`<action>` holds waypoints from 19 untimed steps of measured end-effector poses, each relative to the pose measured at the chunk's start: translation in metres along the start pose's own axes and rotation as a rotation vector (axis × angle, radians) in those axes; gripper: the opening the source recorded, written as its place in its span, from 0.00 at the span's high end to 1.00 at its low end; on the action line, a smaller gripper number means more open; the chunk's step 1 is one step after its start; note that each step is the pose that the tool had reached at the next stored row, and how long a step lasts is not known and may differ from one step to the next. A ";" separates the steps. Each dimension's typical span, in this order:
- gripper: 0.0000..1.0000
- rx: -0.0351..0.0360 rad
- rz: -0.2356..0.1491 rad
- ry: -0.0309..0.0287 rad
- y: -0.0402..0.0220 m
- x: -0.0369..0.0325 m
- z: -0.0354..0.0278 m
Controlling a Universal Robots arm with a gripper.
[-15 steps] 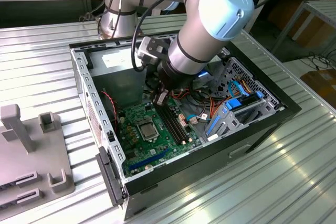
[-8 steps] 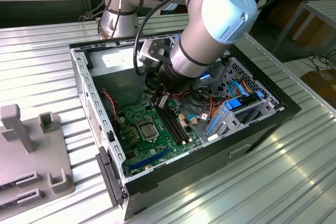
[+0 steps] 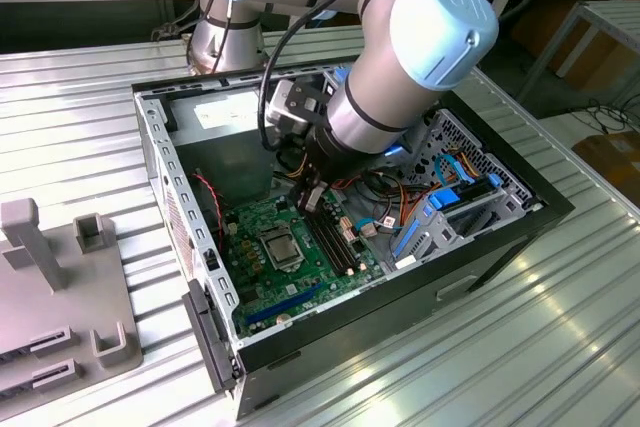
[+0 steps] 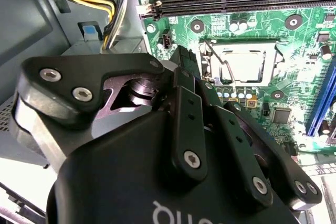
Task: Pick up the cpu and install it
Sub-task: 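Install the first cpu locking lever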
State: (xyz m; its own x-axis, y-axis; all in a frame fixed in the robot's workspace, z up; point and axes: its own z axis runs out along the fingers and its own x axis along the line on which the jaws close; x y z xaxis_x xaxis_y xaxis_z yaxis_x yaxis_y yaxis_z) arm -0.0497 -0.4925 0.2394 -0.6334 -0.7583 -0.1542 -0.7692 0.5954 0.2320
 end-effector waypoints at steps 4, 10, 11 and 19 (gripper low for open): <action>0.89 0.0000 -0.001 0.0001 0.0002 0.0004 0.0000; 0.89 -0.0003 -0.003 0.0007 0.0000 0.0011 -0.0002; 0.89 -0.0025 -0.013 0.0023 -0.0003 0.0014 0.0013; 0.89 -0.0076 -0.050 0.0122 -0.0011 0.0027 0.0043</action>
State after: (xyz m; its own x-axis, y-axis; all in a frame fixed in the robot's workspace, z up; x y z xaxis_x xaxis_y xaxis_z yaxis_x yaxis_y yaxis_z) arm -0.0509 -0.4940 0.2346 -0.5931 -0.7902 -0.1540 -0.7992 0.5547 0.2316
